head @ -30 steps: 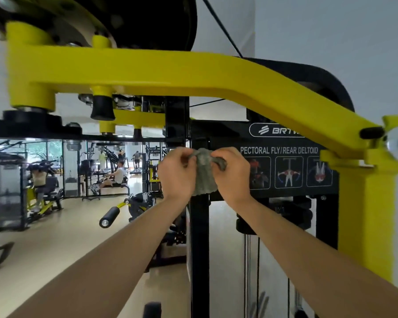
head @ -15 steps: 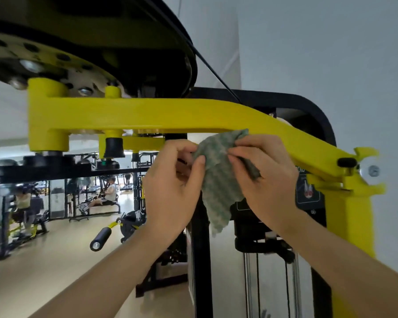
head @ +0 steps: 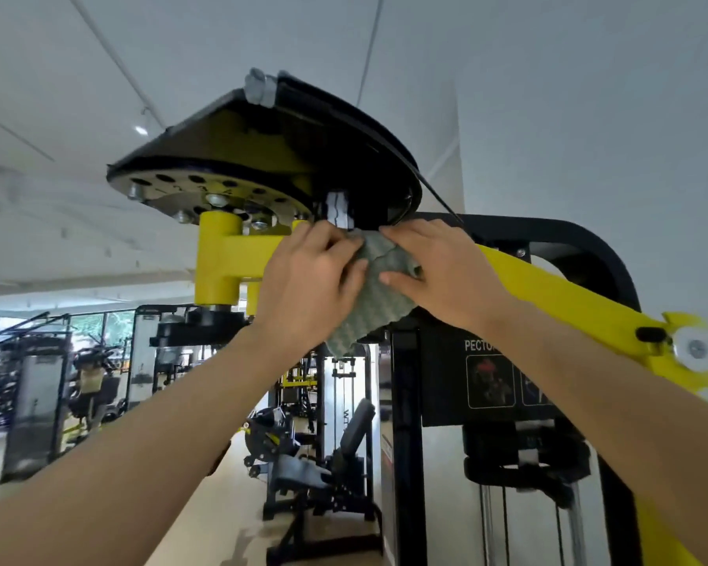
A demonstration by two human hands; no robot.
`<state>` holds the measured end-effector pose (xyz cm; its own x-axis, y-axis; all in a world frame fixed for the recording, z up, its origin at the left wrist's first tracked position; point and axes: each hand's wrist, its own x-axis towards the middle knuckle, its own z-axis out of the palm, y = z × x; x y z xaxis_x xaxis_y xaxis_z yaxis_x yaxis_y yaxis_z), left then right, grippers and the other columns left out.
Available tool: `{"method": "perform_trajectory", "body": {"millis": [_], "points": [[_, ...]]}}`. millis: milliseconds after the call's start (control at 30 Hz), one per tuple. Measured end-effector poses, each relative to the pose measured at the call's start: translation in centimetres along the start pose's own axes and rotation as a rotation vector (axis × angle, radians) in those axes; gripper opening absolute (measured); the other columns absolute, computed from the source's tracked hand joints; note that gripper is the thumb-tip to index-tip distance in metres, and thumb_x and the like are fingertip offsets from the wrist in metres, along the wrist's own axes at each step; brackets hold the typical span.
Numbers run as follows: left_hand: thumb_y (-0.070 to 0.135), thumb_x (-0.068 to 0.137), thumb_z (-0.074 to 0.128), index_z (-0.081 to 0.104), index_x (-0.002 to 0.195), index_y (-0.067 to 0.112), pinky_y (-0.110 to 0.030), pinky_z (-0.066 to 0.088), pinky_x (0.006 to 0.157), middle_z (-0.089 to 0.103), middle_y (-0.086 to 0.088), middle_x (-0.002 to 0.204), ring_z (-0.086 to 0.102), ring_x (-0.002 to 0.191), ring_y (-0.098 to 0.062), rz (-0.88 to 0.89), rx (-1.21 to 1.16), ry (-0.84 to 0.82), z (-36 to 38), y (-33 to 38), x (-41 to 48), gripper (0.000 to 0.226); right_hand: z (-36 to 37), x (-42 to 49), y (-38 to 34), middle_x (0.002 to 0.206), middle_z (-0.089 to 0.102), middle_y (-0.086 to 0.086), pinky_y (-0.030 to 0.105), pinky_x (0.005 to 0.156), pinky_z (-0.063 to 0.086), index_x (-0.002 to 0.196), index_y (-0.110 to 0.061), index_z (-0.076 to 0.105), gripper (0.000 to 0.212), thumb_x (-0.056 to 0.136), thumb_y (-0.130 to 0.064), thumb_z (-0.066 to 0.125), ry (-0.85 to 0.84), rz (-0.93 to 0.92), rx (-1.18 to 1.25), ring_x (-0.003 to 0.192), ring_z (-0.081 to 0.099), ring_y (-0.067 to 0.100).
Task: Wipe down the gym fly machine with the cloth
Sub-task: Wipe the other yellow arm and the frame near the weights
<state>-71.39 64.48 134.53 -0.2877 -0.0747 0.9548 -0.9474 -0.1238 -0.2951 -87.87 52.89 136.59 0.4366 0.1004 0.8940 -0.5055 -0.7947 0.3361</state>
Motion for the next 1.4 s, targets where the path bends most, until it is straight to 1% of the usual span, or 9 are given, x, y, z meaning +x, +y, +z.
{"method": "perform_trajectory", "body": {"millis": [100, 233, 433, 633, 833, 1067, 1267, 1333, 1400], "points": [[0.044, 0.090, 0.070, 0.068, 0.127, 0.011, -0.047, 0.049, 0.086, 0.064, -0.010, 0.109, 0.057, 0.100, -0.032, 0.046, 0.060, -0.071, -0.4, -1.0, 0.2, 0.050, -0.4, 0.4, 1.3, 0.129, 0.063, -0.002, 0.041, 0.102, 0.039, 0.146, -0.024, 0.050, 0.062, 0.095, -0.058, 0.049, -0.065, 0.014, -0.041, 0.112, 0.055, 0.022], [0.028, 0.094, 0.071, 0.074, 0.115, 0.010, -0.047, 0.051, 0.078, 0.068, -0.010, 0.102, 0.059, 0.092, -0.034, 0.071, 0.038, -0.008, -0.8, -2.1, 0.9, 0.028, -0.9, 0.6, 2.7, 0.128, 0.063, -0.004, 0.044, 0.102, 0.033, 0.142, -0.028, 0.054, 0.059, 0.096, -0.061, 0.036, -0.101, 0.061, -0.055, 0.117, 0.052, 0.023], [0.006, 0.091, 0.068, 0.071, 0.101, 0.009, -0.037, 0.048, 0.065, 0.073, -0.007, 0.086, 0.061, 0.079, -0.032, 0.035, 0.003, 0.096, -1.0, -2.9, 1.0, 0.011, -0.9, 0.1, 2.5, 0.121, 0.051, 0.003, 0.042, 0.091, 0.034, 0.139, -0.020, 0.058, 0.044, 0.099, -0.038, 0.052, 0.025, -0.049, -0.199, 0.108, 0.045, 0.026], [0.011, 0.091, 0.058, 0.069, 0.127, 0.010, -0.043, 0.049, 0.078, 0.069, -0.011, 0.118, 0.058, 0.096, -0.035, 0.277, 0.191, 0.006, -0.5, -3.7, 0.2, 0.038, -0.5, 0.6, 0.5, 0.133, 0.060, 0.003, 0.042, 0.101, 0.047, 0.140, -0.016, 0.055, 0.049, 0.093, -0.022, 0.067, 0.064, -0.286, -0.133, 0.118, 0.055, 0.025], [0.031, 0.096, 0.058, 0.069, 0.123, 0.003, -0.043, 0.053, 0.084, 0.068, -0.013, 0.115, 0.059, 0.098, -0.034, 0.124, 0.272, -0.053, -3.4, -6.9, -1.7, 0.040, 1.9, 1.6, -3.5, 0.149, 0.051, 0.008, 0.045, 0.108, 0.039, 0.142, -0.019, 0.056, 0.053, 0.092, -0.036, 0.063, 0.003, -0.318, -0.202, 0.133, 0.048, 0.029], [0.029, 0.093, 0.069, 0.071, 0.120, 0.007, -0.043, 0.057, 0.070, 0.071, -0.012, 0.116, 0.066, 0.095, -0.035, -0.094, 0.290, -0.131, -7.1, -10.5, -3.2, 0.035, 4.1, 4.8, -9.0, 0.159, 0.037, 0.003, 0.040, 0.117, 0.031, 0.153, -0.017, 0.040, 0.057, 0.101, -0.037, 0.053, -0.032, -0.328, -0.123, 0.145, 0.033, 0.022], [0.041, 0.094, 0.064, 0.075, 0.099, 0.020, -0.030, 0.042, 0.057, 0.070, -0.003, 0.075, 0.063, 0.069, -0.030, -0.355, 0.103, -0.085, -7.6, -12.6, -3.9, 0.024, 5.1, 7.5, -12.2, 0.161, 0.034, 0.004, 0.038, 0.119, 0.028, 0.155, -0.019, 0.036, 0.065, 0.097, -0.035, 0.061, -0.051, -0.335, -0.046, 0.147, 0.030, 0.022], [0.047, 0.094, 0.059, 0.074, 0.094, 0.027, -0.028, 0.036, 0.057, 0.066, 0.005, 0.074, 0.059, 0.079, -0.025, -0.512, 0.008, -0.119, -7.1, -12.9, -3.9, 0.025, 5.2, 8.1, -12.8, 0.156, 0.039, 0.006, 0.037, 0.114, 0.033, 0.152, -0.020, 0.039, 0.065, 0.094, -0.033, 0.066, -0.041, -0.314, -0.025, 0.141, 0.038, 0.025], [0.049, 0.093, 0.057, 0.075, 0.103, 0.030, -0.035, 0.040, 0.070, 0.064, 0.002, 0.095, 0.047, 0.103, -0.027, -0.608, -0.042, -0.125, -6.6, -12.9, -3.8, 0.028, 5.1, 8.1, -12.9, 0.148, 0.046, 0.008, 0.038, 0.107, 0.038, 0.149, -0.021, 0.045, 0.064, 0.090, -0.028, 0.070, -0.020, -0.320, -0.027, 0.133, 0.046, 0.027]]}}
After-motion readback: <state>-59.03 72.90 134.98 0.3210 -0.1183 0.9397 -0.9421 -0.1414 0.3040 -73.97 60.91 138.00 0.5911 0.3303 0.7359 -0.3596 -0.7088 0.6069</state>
